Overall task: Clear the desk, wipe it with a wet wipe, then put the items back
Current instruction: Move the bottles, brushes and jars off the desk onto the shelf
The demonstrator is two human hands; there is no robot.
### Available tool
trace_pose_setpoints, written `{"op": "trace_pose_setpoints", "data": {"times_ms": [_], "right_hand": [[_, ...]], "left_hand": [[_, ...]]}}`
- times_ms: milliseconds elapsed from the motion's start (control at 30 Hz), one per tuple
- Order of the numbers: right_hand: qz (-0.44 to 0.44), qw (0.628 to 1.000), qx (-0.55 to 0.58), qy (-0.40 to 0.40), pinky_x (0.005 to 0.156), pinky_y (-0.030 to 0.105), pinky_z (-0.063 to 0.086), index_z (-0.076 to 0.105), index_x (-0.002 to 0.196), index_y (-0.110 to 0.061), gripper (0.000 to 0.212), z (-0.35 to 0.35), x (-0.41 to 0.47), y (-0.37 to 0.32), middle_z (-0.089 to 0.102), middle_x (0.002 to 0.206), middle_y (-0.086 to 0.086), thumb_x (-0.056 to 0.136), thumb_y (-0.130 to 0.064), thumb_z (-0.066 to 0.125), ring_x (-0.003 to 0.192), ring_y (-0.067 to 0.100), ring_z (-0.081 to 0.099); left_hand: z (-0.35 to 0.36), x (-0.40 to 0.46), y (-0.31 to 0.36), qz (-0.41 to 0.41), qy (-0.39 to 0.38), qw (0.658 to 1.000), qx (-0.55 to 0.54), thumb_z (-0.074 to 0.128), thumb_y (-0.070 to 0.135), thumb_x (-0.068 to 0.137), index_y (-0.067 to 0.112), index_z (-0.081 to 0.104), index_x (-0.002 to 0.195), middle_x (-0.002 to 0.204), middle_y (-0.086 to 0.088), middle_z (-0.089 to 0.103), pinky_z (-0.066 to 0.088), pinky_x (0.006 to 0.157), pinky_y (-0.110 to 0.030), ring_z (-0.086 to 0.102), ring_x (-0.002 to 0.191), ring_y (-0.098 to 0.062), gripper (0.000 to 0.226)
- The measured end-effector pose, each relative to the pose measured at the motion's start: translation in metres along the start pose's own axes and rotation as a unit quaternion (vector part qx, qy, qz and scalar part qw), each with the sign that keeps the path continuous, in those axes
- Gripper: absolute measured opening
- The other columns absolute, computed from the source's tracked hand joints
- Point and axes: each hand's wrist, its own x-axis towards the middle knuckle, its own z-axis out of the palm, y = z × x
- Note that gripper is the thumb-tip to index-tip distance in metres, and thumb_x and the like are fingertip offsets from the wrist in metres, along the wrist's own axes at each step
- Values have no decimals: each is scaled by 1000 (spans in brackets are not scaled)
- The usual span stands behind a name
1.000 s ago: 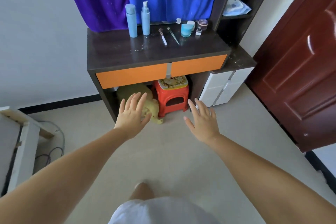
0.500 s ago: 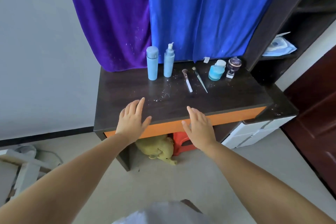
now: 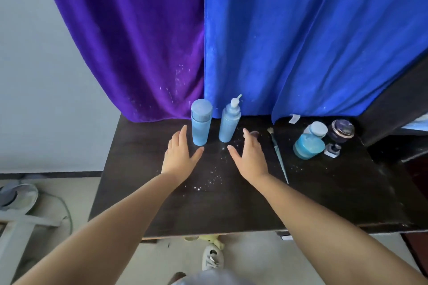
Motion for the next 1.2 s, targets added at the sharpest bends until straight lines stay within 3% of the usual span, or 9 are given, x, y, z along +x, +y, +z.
{"op": "trace_pose_setpoints", "data": {"times_ms": [67, 133, 267, 433, 567, 767, 933, 1200], "right_hand": [[19, 998, 65, 1, 105, 42, 37, 28, 140, -9, 74, 7, 24, -2, 42, 140, 14, 83, -39, 63, 129, 28, 39], [32, 994, 108, 8, 100, 30, 34, 34, 136, -10, 73, 14, 40, -9, 48, 134, 9, 78, -36, 69, 124, 24, 44], [78, 966, 244, 42, 89, 24, 43, 45, 125, -11, 56, 28, 55, -20, 58, 118, 7, 77, -24, 72, 111, 20, 55], [72, 966, 235, 76, 79, 11, 36, 50, 118, -9, 48, 24, 52, -21, 63, 107, 2, 78, -24, 72, 96, 12, 55], [94, 957, 252, 113, 81, 26, 44, 51, 114, -13, 45, 1, 40, -12, 60, 99, -3, 77, -25, 73, 93, 15, 56], [122, 938, 270, 180, 92, 42, 51, 48, 109, -27, 41, -66, 6, 28, 62, 105, -3, 76, -27, 73, 102, 17, 61], [154, 921, 251, 256, 92, 45, 50, 51, 117, -16, 48, -138, -41, 82, 65, 111, 5, 76, -24, 73, 102, 22, 62], [154, 904, 203, 344, 84, 35, 49, 49, 115, -12, 43, -291, -125, 200, 62, 108, 5, 81, -29, 69, 98, 19, 60]], "left_hand": [[7, 17, 4, -21, -4, 998, -52, 60, 34, 85, 15, 18, 144, 144, -8, 32, 36, 104, -43, 32, 131, -24, 74], [13, 31, 5, -24, -10, 996, -84, 61, 31, 84, 17, 25, 141, 138, -6, 40, 40, 99, -41, 39, 126, -22, 69], [19, 48, 4, -37, -12, 987, -156, 64, 25, 82, 18, 38, 128, 125, 0, 53, 44, 93, -36, 52, 113, -20, 53], [14, 59, 2, -27, -68, 978, -194, 68, 25, 80, 23, 39, 123, 113, 9, 56, 46, 95, -40, 57, 107, -16, 52], [8, 58, 17, 21, -93, 978, -184, 70, 27, 78, 23, 42, 120, 112, 7, 58, 47, 94, -40, 59, 104, -16, 50], [13, 53, 90, 115, -129, 966, -191, 71, 29, 77, 20, 45, 111, 108, 1, 63, 49, 90, -42, 61, 98, -20, 43], [39, 29, 171, 200, -165, 946, -196, 69, 28, 79, 17, 45, 108, 105, -1, 63, 49, 88, -44, 61, 96, -24, 40], [117, -54, 341, 303, -188, 901, -247, 68, 21, 81, 17, 47, 115, 103, 6, 57, 46, 80, -23, 57, 91, -14, 41]]}}
